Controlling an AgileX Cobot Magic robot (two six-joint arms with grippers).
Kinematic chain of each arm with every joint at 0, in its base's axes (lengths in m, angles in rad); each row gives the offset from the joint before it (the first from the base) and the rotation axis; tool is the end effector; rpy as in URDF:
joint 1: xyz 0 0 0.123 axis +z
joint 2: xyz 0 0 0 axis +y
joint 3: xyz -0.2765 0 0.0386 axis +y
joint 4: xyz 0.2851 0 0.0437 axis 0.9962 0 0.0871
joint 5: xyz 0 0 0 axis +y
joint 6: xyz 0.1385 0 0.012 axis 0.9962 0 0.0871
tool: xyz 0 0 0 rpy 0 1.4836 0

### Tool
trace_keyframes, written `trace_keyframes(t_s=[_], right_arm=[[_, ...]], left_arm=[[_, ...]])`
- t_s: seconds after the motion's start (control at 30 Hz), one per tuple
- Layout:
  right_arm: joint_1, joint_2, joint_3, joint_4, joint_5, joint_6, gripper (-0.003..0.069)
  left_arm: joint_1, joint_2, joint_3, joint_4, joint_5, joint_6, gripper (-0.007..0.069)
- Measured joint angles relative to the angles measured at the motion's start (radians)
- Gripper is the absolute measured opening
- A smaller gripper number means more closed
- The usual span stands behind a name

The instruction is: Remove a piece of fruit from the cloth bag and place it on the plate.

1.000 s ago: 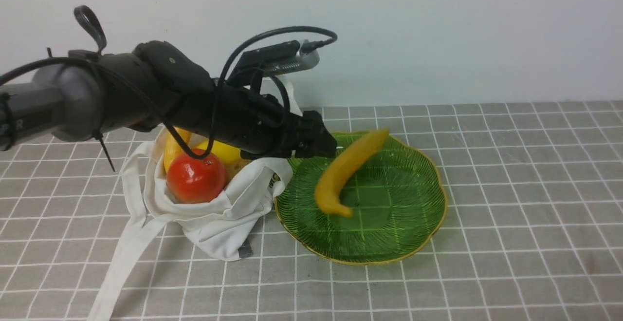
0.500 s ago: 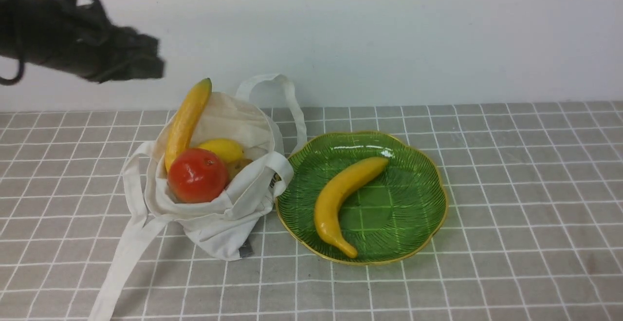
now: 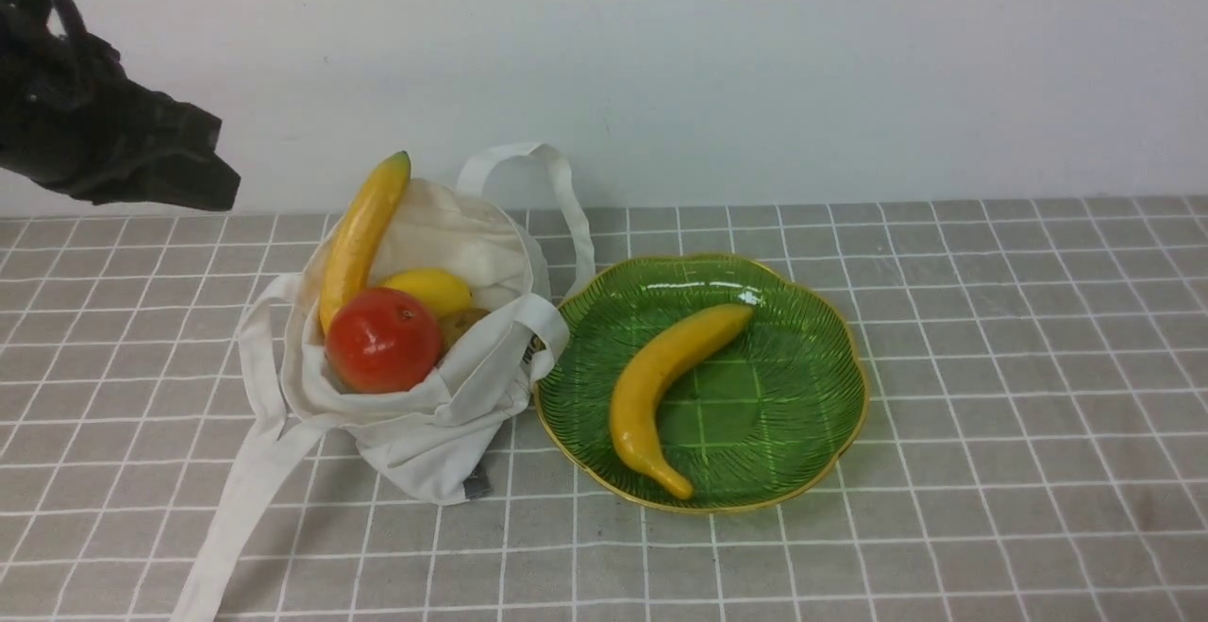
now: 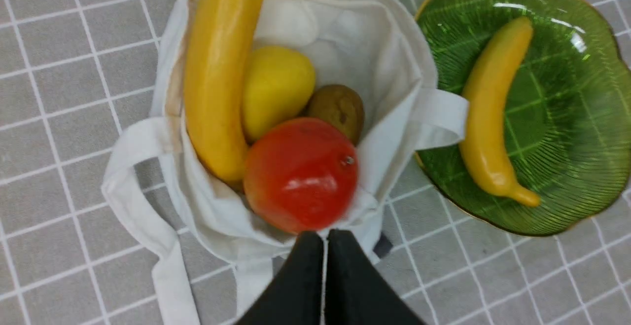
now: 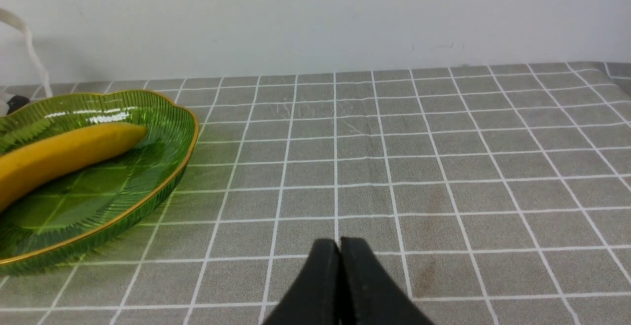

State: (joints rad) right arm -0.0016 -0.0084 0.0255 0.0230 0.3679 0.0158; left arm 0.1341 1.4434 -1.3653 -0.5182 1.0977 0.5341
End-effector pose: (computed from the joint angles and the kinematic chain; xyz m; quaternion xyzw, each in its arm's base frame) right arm 0.1419 0.0009 0.1572 0.0132 0.8040 0.0139 0.5943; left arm 0.3600 -0.0133 0.3165 0.1288 0.9317 -0.1599 0.2998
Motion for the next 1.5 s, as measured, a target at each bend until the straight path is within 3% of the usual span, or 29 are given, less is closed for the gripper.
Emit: trace_keyframes(t_s=[0.1, 0.4, 0.7, 1.07, 1.27, 1.5], right_arm=[[0.0, 0.0, 0.0, 0.0, 0.0, 0.0, -0.0015], [0.0, 0.0, 0.0, 0.0, 0.0, 0.0, -0.0015], [0.0, 0.0, 0.0, 0.0, 0.0, 0.0, -0.0015], [0.0, 0.0, 0.0, 0.0, 0.0, 0.0, -0.0015], [0.0, 0.0, 0.0, 0.0, 0.0, 0.0, -0.0015], [0.0, 0.0, 0.0, 0.0, 0.0, 0.0, -0.0015]], left_arm=[[0.0, -0.077, 0.04, -0.002, 0.01, 0.0, -0.0008], [0.0, -0.532, 0.479, -0.051, -0.029, 0.035, -0.0008], [0.0, -1.044, 0.966, -0.297, -0.433, 0.08, -0.0008], [0.0, -1.245, 1.088, -0.35, -0.501, 0.09, -0.0008], [0.0, -1.253, 1.13, -0.309, -0.586, 0.169, -0.0008], [0.0, -1.294, 1.241, -0.291, -0.693, 0.177, -0.0008]])
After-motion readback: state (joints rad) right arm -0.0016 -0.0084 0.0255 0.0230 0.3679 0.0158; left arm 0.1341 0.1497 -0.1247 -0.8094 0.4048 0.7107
